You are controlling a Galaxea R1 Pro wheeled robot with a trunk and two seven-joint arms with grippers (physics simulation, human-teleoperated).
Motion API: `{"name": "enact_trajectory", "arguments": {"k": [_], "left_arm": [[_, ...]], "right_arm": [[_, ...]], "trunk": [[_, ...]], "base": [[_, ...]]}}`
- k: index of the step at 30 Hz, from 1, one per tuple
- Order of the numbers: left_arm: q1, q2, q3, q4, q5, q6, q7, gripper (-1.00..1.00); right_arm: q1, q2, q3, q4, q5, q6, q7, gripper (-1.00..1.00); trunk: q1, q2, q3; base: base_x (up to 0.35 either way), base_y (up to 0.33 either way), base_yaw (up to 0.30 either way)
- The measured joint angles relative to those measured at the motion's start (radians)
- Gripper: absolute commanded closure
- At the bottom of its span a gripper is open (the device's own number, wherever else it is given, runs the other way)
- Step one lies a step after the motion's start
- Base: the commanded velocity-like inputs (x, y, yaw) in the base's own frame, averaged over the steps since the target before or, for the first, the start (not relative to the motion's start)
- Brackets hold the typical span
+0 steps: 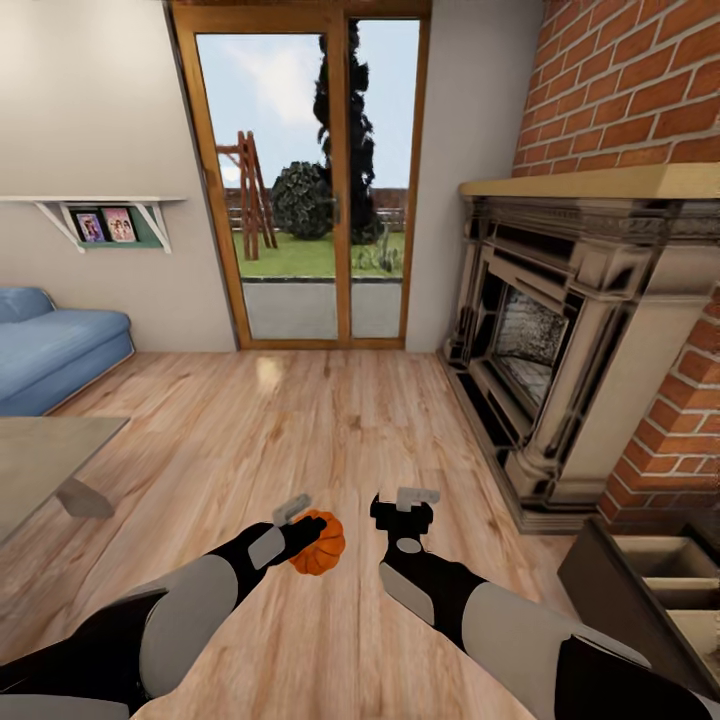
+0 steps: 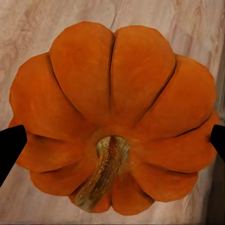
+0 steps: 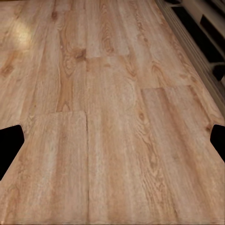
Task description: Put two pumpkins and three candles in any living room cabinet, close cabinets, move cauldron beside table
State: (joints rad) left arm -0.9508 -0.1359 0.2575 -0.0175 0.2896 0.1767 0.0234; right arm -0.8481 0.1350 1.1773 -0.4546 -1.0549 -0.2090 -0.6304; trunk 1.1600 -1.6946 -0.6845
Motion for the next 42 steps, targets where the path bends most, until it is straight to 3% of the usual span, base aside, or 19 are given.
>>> {"name": "enact_trajectory", "arguments": {"k": [15, 42], "left_arm": [[0.0, -0.001, 0.0, 0.0, -0.001, 0.0, 0.0, 1.0], [0.001, -0.009, 0.0, 0.0, 0.0, 0.0, 0.0, 1.0]], "right_arm": [[0.0, -0.001, 0.0, 0.0, 0.0, 0.0, 0.0, -1.0], [0.0, 0.0, 0.0, 0.001, 0.0, 0.0, 0.0, -1.0]], "trunk": [[0.0, 0.0, 0.0], [0.0, 0.0, 0.0]], "base": [[-0.33, 0.1, 0.0], [-0.33, 0.003, 0.0]]}}
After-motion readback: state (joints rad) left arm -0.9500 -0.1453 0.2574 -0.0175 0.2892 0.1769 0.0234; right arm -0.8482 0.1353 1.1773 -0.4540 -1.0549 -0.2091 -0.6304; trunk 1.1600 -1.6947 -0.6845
